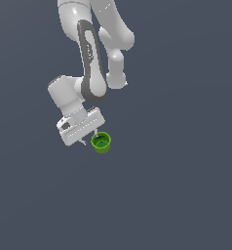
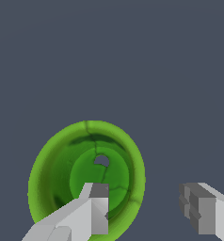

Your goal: Pick up the object and move it to a goal position.

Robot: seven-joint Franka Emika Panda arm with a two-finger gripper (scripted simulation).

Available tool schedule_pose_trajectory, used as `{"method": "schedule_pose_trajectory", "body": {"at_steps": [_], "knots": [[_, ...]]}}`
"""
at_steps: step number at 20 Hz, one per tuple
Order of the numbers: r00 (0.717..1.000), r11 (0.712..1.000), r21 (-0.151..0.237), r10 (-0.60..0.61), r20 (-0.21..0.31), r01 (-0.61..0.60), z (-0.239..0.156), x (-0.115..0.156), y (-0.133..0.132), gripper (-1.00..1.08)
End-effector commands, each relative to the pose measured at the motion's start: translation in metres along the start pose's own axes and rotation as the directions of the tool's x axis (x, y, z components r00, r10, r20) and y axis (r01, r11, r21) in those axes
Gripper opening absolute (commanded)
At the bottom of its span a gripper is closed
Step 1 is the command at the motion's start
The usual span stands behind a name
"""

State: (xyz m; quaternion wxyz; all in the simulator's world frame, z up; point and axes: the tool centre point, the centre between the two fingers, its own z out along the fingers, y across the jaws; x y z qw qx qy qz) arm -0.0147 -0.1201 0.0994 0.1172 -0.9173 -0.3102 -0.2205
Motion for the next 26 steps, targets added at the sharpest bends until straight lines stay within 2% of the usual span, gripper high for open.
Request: {"method": "schedule_pose_trajectory", "body": {"at_steps": [1, 21, 22, 26], "knots": [[1.0, 1.0, -0.002, -0.007, -0.005, 0.007, -0.001, -0.001, 0.001, 0.28], [1.0, 1.0, -0.003, -0.008, -0.006, 0.008, 0.029, -0.001, 0.001, 0.28], [1.0, 1.0, -0.003, -0.008, -0.006, 0.008, 0.029, -0.001, 0.001, -1.0], [1.0, 1.0, -0.003, -0.008, -0.006, 0.008, 0.029, -0.001, 0.001, -1.0]]}}
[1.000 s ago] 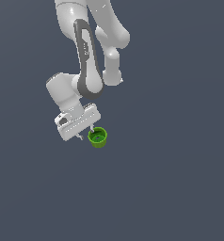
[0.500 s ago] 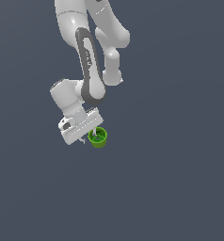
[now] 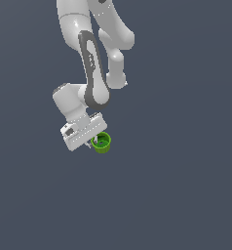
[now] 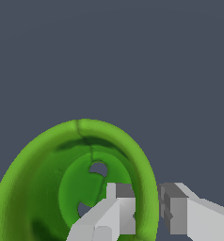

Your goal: Pick up the object and move it to a goal position.

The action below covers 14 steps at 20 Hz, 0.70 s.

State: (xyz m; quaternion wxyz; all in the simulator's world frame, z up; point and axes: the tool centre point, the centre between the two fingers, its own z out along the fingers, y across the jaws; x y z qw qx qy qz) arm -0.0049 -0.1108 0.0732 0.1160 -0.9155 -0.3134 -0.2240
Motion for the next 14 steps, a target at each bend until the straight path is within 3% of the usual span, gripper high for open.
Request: {"method": "schedule_pose_trajectory", "body": {"at_steps": [1, 14], "knots": [[1.0, 1.0, 0.0, 0.0, 0.0, 0.0, 0.0, 0.0, 0.0, -1.0], [1.0, 1.0, 0.0, 0.0, 0.0, 0.0, -0.01, 0.013, -0.008, -1.0]]}}
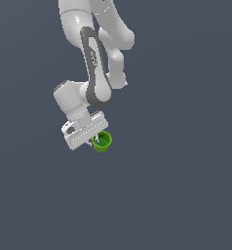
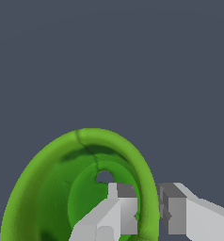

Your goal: Pick up the object and move it to a goal position.

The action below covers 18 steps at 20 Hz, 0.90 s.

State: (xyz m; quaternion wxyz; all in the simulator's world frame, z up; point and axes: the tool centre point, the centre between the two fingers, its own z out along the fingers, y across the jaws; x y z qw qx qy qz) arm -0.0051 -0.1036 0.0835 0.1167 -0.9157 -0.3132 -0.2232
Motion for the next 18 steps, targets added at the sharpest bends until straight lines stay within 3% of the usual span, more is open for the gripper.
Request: {"method": "schedule_pose_trajectory", "body": {"at_steps": [1, 9, 18], "knots": [[1.0, 1.0, -0.002, -0.001, -0.001, 0.001, -0.007, 0.008, -0.004, -1.0], [1.0, 1.0, -0.002, -0.002, 0.001, 0.002, -0.041, 0.054, -0.032, -1.0], [1.0, 1.0, -0.002, -0.002, 0.003, 0.002, -0.103, 0.135, -0.08, -1.0]]}}
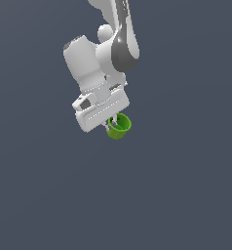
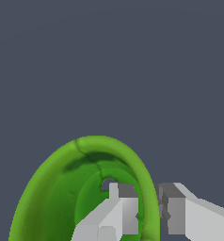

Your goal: Pick up the object and move it to a goal position.

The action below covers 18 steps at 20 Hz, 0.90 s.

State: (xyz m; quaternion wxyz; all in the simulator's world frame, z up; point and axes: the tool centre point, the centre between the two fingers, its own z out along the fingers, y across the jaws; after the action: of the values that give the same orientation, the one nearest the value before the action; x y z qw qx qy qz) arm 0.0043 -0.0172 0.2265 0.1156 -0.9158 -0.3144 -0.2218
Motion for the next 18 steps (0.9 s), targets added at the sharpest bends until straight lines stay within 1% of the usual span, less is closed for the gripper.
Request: {"method": "schedule_pose_trajectory", "body": {"at_steps": [1, 6, 11, 14, 18], "knots": [[1.0, 1.0, -0.002, 0.0, 0.0, 0.0, -0.018, 0.023, -0.013, -1.0], [1.0, 1.0, -0.002, 0.0, 0.0, 0.0, -0.049, 0.064, -0.036, -1.0], [1.0, 1.0, -0.002, 0.0, -0.001, 0.0, -0.075, 0.098, -0.053, -1.0], [1.0, 1.0, -0.002, 0.001, -0.002, -0.001, -0.087, 0.113, -0.06, -1.0], [1.0, 1.0, -0.002, 0.001, -0.003, -0.001, -0.095, 0.124, -0.065, -1.0]]}}
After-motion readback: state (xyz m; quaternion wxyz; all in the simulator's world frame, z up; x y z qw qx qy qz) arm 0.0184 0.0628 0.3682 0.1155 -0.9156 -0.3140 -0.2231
